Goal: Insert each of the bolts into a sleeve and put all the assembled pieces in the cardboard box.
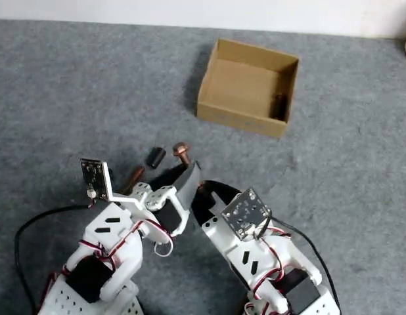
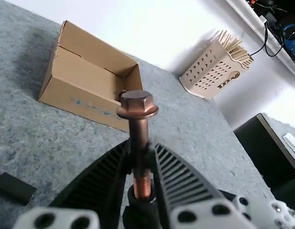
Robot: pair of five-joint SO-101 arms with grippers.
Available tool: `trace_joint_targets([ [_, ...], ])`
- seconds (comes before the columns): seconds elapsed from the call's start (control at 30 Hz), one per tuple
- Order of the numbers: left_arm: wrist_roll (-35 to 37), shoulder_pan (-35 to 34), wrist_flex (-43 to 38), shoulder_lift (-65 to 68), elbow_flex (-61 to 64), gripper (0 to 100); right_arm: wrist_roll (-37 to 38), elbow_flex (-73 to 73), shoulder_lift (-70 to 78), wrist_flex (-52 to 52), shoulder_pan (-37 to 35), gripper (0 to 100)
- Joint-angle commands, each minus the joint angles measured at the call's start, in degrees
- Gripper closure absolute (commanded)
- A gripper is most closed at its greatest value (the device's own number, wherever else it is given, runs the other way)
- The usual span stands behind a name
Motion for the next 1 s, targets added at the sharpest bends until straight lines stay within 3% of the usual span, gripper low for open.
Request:
trace_joint_targets([
  [0.0, 0.3, -1.2, -1.5, 0.2, -0.2, 100, -0.5, -3.3, -0.5, -1.7, -0.4, 99.5],
  [0.33, 0.3, -0.9, -1.3, 0.2, 1.5, 100, -0.5, -3.6, -0.5, -1.8, -0.3, 99.5],
  [0.97, 0.2, 6.7, 0.8, 0.2, 1.9, 100, -0.6, -3.3, -0.5, -2.1, 4.2, 99.5],
])
